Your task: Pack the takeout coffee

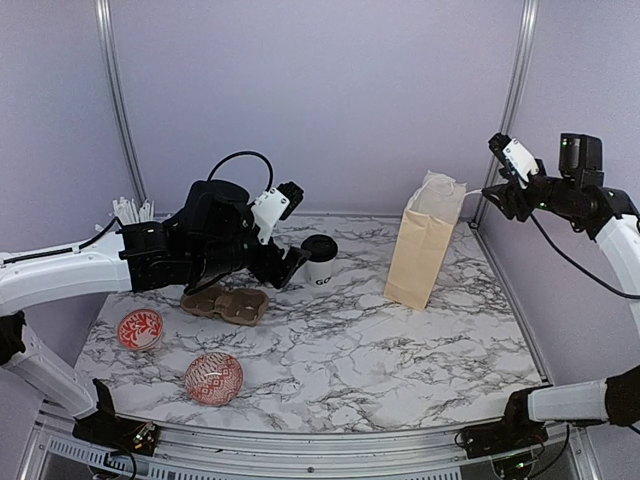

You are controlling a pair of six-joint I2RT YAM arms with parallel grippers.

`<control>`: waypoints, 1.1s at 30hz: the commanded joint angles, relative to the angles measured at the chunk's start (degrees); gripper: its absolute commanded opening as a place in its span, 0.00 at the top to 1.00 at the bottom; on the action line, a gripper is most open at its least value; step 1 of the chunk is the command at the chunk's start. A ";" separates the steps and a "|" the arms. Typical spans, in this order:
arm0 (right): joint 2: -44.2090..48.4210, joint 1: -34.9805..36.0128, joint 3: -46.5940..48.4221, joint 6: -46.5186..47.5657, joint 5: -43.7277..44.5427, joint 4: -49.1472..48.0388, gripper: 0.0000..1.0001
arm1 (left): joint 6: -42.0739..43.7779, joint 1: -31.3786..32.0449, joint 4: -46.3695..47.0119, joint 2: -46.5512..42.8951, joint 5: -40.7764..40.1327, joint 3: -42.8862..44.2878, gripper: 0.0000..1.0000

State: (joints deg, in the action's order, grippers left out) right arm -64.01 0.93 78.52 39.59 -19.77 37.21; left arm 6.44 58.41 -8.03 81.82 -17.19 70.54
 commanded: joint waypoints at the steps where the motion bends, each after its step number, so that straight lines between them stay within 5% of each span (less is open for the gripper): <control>1: -2.64 -0.27 3.12 2.30 3.17 -0.48 0.39 | 0.32 0.03 -0.56 -1.31 -0.30 0.12 0.07; 11: -7.21 -0.25 3.72 7.56 5.18 -0.08 0.48 | 0.67 0.03 -0.49 -1.63 -0.84 -0.12 0.07; 19: -5.35 1.31 2.56 12.44 -2.86 3.11 1.00 | 0.88 0.03 -0.49 -1.33 -0.94 -0.20 0.07; 33: -1.50 11.16 7.46 11.75 -14.27 16.09 1.00 | 0.85 0.03 -0.49 -0.39 -0.92 -0.06 0.07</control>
State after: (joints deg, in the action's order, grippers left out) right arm -67.02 11.33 82.78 52.34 -27.77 48.49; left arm 6.87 58.41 -8.05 81.67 -17.65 70.54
